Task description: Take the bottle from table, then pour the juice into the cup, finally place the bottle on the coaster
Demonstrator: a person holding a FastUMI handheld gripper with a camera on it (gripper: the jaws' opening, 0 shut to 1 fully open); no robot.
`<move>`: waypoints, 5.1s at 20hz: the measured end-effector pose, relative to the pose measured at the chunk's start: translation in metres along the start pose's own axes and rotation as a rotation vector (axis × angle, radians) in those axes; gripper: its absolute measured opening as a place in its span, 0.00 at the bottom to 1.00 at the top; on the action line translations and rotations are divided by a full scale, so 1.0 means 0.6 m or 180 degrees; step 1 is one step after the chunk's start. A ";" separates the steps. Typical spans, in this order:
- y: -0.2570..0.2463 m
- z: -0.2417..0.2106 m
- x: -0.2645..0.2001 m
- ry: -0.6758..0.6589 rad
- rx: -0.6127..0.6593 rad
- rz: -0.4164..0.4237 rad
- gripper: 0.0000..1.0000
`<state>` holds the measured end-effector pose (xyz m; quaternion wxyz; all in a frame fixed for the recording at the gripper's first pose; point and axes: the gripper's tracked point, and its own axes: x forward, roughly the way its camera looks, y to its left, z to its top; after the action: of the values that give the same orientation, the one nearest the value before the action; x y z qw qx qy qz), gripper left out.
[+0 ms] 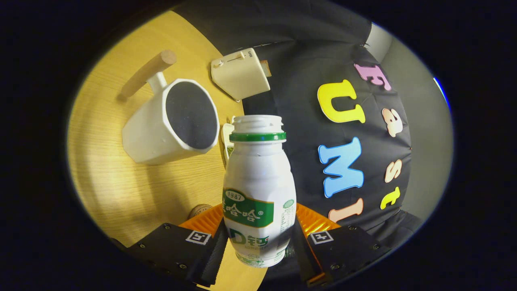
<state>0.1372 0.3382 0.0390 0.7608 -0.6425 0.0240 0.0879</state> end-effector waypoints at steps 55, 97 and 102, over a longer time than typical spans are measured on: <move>-0.057 0.024 0.010 0.0078 -0.1449 -0.0245 0.74; -0.062 0.032 0.009 0.0089 -0.2013 -0.0355 0.74; -0.051 0.024 0.012 0.0112 -0.1745 -0.0243 0.74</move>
<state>0.1481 0.3485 0.0702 0.5608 -0.8263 -0.0117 0.0512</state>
